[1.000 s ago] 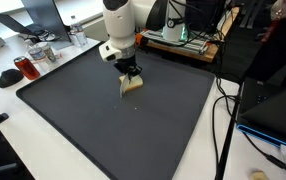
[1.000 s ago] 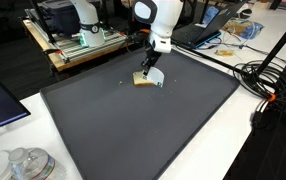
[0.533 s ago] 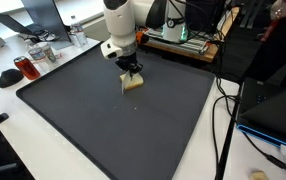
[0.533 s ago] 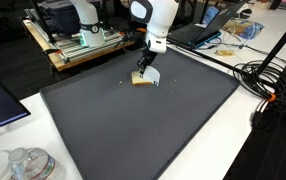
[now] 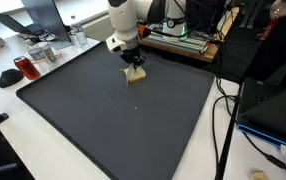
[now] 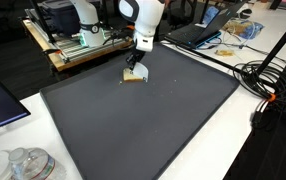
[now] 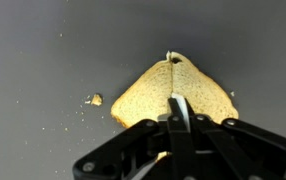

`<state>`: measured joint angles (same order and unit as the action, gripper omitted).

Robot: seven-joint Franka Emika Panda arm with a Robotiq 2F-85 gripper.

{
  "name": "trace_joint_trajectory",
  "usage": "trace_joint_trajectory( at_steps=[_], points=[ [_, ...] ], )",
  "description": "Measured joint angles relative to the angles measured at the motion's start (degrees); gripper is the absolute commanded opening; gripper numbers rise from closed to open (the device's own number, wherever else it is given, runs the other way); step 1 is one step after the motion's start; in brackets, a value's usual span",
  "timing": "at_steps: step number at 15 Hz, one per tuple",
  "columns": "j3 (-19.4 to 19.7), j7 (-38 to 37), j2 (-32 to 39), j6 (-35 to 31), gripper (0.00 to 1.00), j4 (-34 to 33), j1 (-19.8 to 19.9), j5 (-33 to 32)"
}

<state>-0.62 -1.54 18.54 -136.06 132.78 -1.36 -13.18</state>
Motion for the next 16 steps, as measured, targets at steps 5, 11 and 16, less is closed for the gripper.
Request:
trace_joint_trajectory(
  at_steps=[5,11,16],
  points=[
    [0.27,0.50,-2.47,-1.27,0.01,4.27,0.72,0.21],
    [0.30,0.46,-2.32,-1.34,0.01,4.01,0.72,0.51],
    [0.30,-0.45,-1.07,-1.51,0.01,1.87,0.29,0.51]
  ],
)
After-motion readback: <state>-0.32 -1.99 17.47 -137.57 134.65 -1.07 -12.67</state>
